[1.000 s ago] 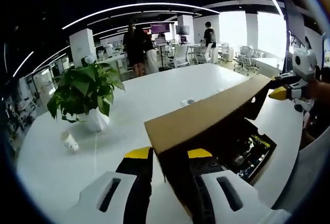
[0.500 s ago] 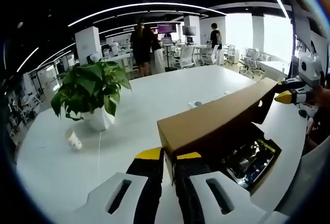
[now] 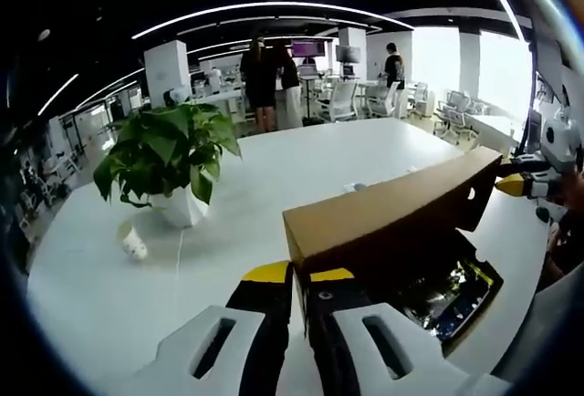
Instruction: Operate the shoe box by opening the lid, removing the specified soft item, and placing it in the target area until the item is outside and the box remains undamaged.
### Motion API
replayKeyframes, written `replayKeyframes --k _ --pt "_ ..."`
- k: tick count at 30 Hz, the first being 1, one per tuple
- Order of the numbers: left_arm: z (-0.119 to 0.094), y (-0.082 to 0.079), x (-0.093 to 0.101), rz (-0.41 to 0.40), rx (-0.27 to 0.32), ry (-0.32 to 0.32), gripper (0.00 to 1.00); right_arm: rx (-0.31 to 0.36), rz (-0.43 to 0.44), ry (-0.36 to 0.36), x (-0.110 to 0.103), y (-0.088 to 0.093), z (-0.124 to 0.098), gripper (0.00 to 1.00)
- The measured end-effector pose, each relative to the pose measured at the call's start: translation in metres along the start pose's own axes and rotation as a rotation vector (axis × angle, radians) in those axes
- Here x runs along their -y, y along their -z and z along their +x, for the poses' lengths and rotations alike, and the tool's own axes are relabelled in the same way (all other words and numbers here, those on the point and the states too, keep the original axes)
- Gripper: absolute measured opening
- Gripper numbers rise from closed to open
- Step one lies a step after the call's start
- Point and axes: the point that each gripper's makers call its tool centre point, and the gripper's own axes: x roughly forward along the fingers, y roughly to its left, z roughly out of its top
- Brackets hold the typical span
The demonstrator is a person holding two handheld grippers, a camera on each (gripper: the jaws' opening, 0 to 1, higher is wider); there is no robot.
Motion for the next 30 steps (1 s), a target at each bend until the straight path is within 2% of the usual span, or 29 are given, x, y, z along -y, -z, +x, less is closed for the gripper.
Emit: replayKeyframes --k 16,22,30 --pt "0.008 -0.004 -0.001 -0.008 0.000 -0.001 0.02 -0.065 0.015 0.012 0.000 0.042 0.006 0.18" --pt "0.014 -0.006 -0.003 -0.014 -0.001 -0.003 0.02 -0.085 0.006 0.022 0.001 0.058 0.009 0.10" --pt "0.020 -0.008 -0.006 -0.019 -0.002 -0.001 0.02 -0.093 0.014 0.034 0.004 0.067 0.018 0.05"
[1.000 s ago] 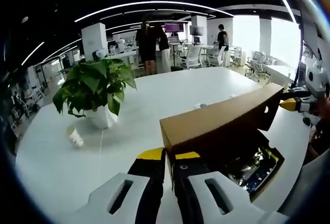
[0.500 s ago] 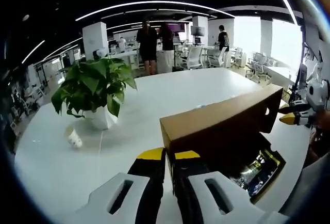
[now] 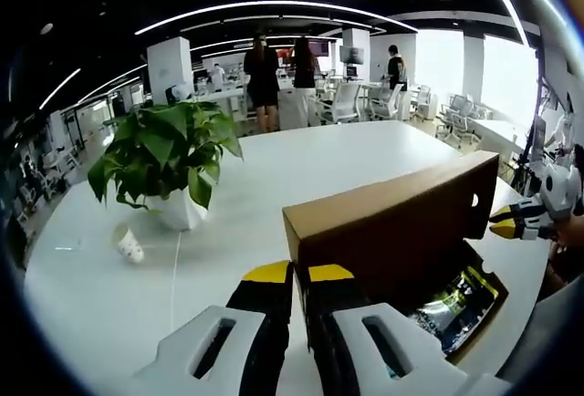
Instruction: Operate the shoe box by opening the lid, removing the specified soft item, and placing it in the target area until the item is outside and the box remains undamaged.
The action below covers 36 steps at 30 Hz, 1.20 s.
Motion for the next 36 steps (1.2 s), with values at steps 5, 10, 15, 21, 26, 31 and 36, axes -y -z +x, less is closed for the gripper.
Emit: replayKeyframes --k 5,10,15,21,26,31,36 --pt "0.002 0.000 -0.001 0.000 0.002 0.005 0.02 -0.017 -0.009 -0.002 -0.002 0.005 0.007 0.03" --pt "0.004 -0.001 -0.001 0.002 0.004 0.008 0.02 -0.035 -0.028 -0.003 -0.002 0.009 0.011 0.00" --pt "0.004 -0.001 0.000 0.014 0.003 0.013 0.03 -0.035 -0.020 0.002 0.002 0.009 0.011 0.00" --pt "0.007 0.010 0.003 0.063 -0.034 0.015 0.04 -0.034 -0.034 0.001 0.002 0.009 0.011 0.00" --pt "0.008 0.024 0.004 0.053 -0.059 0.024 0.04 -0.036 -0.017 -0.002 0.003 0.009 0.011 0.00" --pt "0.010 0.040 0.002 0.041 -0.084 0.030 0.05 -0.035 -0.012 -0.001 0.003 0.007 0.011 0.00" --pt "0.011 0.051 0.003 0.029 -0.100 0.035 0.05 -0.033 -0.012 -0.003 0.004 0.006 0.013 0.00"
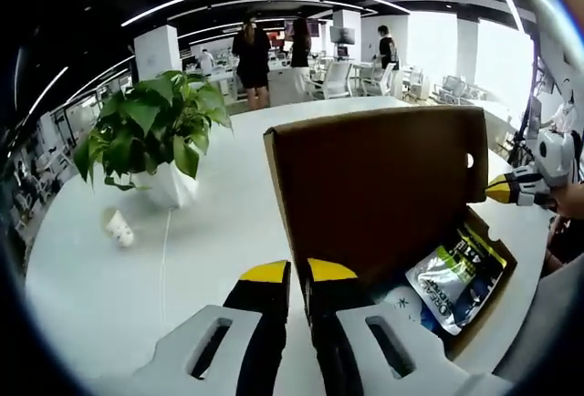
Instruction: Operate the shoe box by opening the lid, removing the specified soft item, and placing it in the target area until the item is outside and the box remains undamaged.
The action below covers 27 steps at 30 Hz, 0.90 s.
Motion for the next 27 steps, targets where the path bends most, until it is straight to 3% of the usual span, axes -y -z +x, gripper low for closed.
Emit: replayKeyframes --k 13,27 --pt "0.007 0.035 0.004 -0.026 -0.073 -0.002 0.02 0.004 0.000 0.000 0.003 -0.003 0.002 0.00" --pt "0.014 0.035 0.003 -0.037 -0.077 0.000 0.01 0.012 0.014 0.004 0.008 -0.006 0.006 0.00"
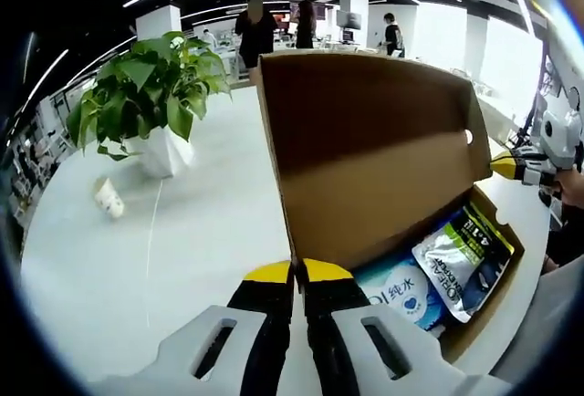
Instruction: Operate the shoe box by opening the lid, removing the specified soft item, and placing it in the target area until the item is outside and the box remains undamaged.
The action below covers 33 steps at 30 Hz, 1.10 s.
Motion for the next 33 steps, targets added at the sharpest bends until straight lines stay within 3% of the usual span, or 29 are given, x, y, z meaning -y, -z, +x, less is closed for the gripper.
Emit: replayKeyframes --k 33 --pt "0.014 -0.007 -0.006 -0.030 -0.006 -0.023 0.01 0.004 0.002 0.011 0.015 -0.002 0.017 0.00"
